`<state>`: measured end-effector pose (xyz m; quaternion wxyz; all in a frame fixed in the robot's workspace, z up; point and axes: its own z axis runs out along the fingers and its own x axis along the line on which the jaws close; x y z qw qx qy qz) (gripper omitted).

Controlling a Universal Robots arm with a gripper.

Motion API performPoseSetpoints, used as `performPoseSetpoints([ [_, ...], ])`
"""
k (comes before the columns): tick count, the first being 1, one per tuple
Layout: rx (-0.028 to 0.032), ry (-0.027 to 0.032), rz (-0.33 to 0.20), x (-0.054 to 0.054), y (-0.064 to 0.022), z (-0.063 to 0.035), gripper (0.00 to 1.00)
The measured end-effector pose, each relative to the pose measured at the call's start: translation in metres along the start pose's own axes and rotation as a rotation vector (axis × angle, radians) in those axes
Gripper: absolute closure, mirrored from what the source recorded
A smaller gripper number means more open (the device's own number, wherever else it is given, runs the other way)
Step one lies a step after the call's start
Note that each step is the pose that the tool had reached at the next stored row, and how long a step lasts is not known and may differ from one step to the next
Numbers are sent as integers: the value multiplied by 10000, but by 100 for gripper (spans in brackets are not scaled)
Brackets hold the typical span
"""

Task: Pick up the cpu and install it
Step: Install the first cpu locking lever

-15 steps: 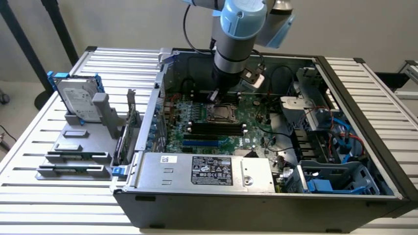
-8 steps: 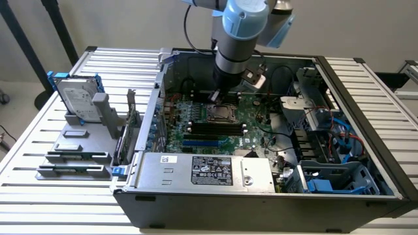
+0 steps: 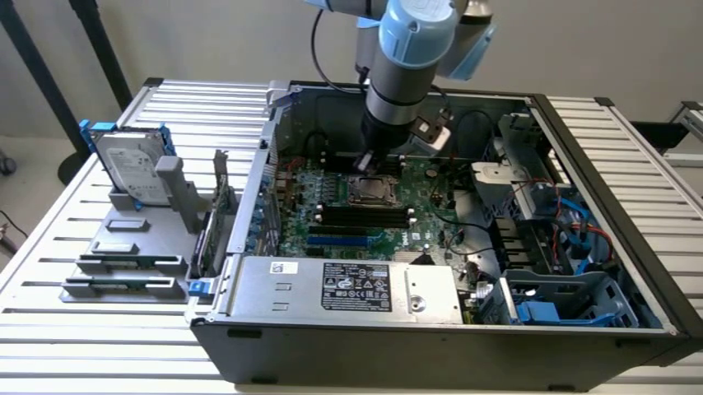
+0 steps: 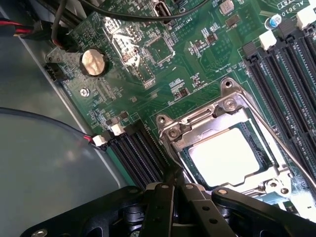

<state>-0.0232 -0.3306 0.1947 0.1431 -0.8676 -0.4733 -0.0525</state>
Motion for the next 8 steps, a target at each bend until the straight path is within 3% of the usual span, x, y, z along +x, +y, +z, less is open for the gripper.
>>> performPoseSetpoints([
  [8, 2, -1, 0, 30, 59, 0, 89],
])
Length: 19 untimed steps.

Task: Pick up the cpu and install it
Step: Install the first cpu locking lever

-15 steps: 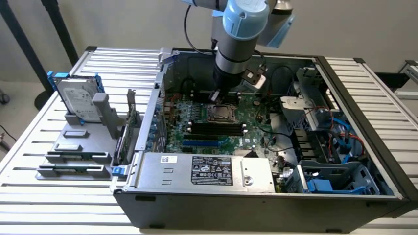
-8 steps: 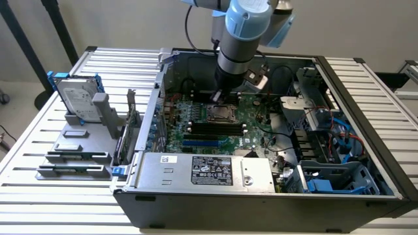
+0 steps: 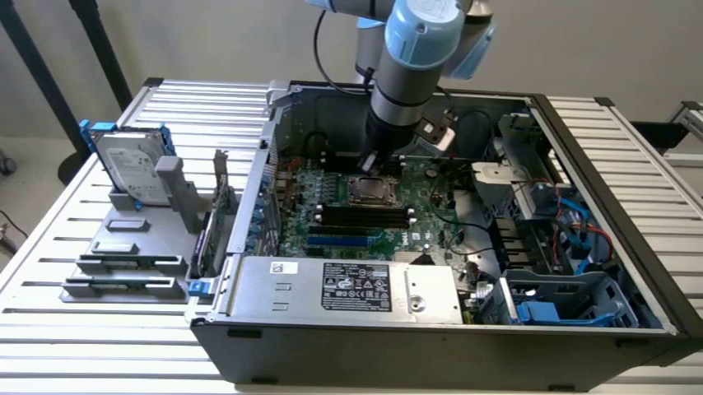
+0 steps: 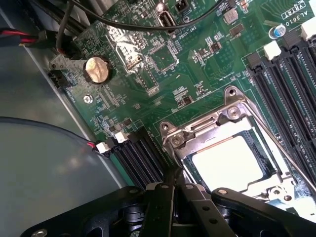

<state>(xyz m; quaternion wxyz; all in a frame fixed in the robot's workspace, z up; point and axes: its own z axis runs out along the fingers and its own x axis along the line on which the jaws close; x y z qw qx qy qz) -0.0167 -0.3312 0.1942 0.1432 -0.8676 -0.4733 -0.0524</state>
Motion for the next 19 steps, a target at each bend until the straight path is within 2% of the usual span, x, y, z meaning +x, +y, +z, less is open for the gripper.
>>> performPoseSetpoints([
  [7, 3, 5, 2, 12, 26, 2, 89],
  [19, 95, 94, 4, -22, 62, -14, 89],
])
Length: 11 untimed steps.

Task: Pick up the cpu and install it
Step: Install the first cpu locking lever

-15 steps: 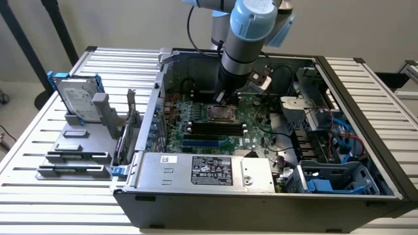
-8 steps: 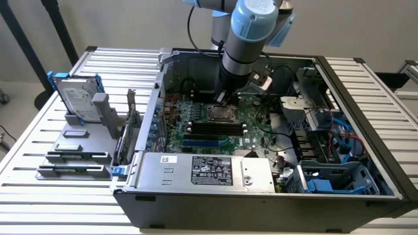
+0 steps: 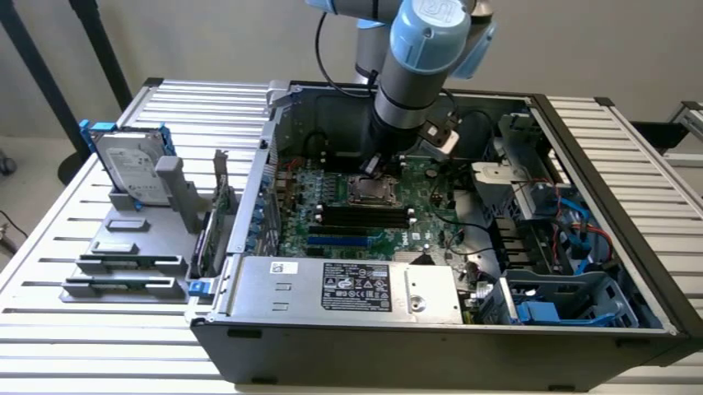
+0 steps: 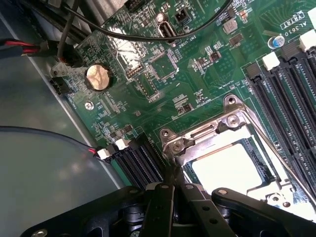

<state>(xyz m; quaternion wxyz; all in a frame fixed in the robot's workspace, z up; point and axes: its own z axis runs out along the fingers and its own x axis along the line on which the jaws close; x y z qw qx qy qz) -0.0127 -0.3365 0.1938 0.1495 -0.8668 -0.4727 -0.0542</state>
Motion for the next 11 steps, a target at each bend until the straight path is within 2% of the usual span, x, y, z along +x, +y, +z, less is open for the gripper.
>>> performPoseSetpoints([
  [6, 75, 95, -2, -4, 8, -10, 89],
  [11, 157, 141, 8, 5, -3, -84, 89],
])
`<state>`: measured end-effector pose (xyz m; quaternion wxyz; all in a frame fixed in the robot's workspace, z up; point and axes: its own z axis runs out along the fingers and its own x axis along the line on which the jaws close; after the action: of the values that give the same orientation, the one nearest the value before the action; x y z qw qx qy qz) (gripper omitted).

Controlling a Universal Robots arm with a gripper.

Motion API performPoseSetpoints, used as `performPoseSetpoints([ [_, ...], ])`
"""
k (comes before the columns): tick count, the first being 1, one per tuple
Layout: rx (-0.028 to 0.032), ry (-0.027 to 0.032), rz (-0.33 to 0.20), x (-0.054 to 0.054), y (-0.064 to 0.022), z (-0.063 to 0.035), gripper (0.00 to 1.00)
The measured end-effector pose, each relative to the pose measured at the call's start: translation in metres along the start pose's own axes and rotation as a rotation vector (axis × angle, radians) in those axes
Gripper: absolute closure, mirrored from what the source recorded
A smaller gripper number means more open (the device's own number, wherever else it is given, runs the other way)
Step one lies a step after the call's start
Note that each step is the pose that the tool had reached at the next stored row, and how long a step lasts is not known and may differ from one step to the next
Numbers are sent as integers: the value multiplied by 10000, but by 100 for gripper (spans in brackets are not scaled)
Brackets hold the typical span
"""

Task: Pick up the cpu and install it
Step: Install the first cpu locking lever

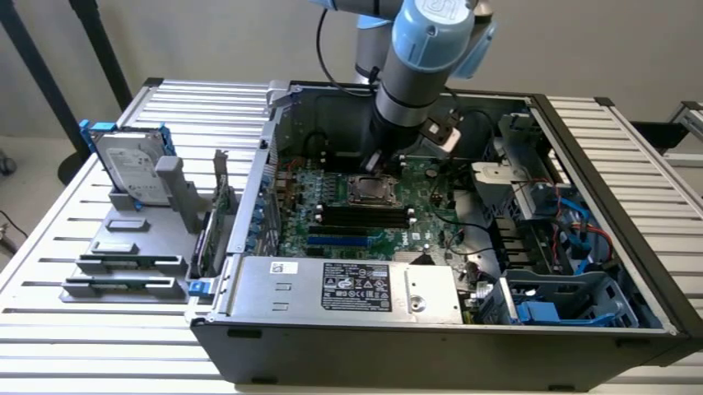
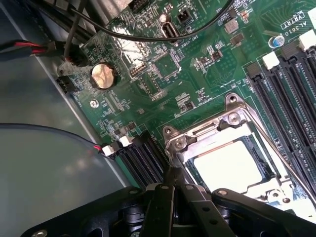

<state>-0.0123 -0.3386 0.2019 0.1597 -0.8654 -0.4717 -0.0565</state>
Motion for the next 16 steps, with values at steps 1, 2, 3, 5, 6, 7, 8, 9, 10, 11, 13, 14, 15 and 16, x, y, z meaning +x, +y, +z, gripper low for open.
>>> performPoseSetpoints([
  [1, 16, 2, 3, -2, -1, -18, 89],
  [2, 29, 7, 7, -8, -2, -31, 89],
  [3, 40, 6, 12, -19, 0, -43, 89],
  [5, 63, 1, 22, -54, 7, -65, 89],
  [6, 75, -3, 28, -73, 11, -77, 89],
  [7, 89, -7, 34, -92, 15, -90, 89],
  [8, 103, -11, 40, -111, 20, -105, 89],
  [9, 115, -13, 45, -131, 24, -125, 89],
  [10, 124, -13, 49, -150, 27, -143, 89],
  [11, 130, -14, 53, -169, 29, -163, 89],
  [13, 142, -10, 55, -207, 30, -201, 89],
  [14, 147, -7, 56, -227, 30, -220, 89],
  [15, 152, -6, 57, -248, 30, -240, 89],
  [16, 156, -4, 57, -268, 30, -259, 89],
])
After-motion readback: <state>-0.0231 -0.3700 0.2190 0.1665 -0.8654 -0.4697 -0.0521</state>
